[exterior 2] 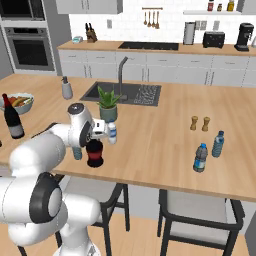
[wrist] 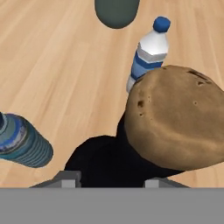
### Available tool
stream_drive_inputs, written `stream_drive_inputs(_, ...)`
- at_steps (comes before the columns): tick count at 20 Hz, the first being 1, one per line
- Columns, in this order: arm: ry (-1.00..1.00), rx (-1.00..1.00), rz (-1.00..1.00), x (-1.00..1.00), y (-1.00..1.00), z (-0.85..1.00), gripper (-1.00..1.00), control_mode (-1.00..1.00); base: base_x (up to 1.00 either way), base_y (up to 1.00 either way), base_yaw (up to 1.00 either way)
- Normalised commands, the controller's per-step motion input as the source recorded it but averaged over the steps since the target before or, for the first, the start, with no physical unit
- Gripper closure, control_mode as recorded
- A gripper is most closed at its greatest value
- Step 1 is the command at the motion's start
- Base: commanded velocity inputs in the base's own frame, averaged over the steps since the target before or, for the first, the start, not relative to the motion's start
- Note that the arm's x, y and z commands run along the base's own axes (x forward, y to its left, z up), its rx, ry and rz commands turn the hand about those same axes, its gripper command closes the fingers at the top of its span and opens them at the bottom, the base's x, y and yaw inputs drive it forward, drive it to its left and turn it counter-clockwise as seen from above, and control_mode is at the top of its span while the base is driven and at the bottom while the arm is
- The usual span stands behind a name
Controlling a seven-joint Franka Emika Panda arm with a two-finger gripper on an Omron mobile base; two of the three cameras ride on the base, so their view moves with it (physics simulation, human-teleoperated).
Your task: Move the plastic bottles in the middle to the plastics group, and the glass bottles in the middle to the glass group.
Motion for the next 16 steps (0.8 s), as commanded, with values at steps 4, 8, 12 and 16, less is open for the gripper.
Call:
stream_drive_inputs(4, 0.00, 0.00, 0.00, -0.95, 0.02, 0.43, 1.00, -1.00, 0.00, 0.00, 0.00)
stream_drive_inputs(8, 0.00, 0.00, 0.00, -0.78, 0.36, 0.44, 1.00, -1.00, 0.00, 0.00, 0.00)
stream_drive_inputs(12, 0.00, -0.02, 0.00, -0.51, 0.62, 0.24, 1.00, -1.00, 0.00, 0.00, 0.00)
stream_drive_inputs(16, -0.01, -0.05, 0.00, -0.12, 0.80, 0.21, 1.00, -1.00, 0.00, 0.00, 0.00)
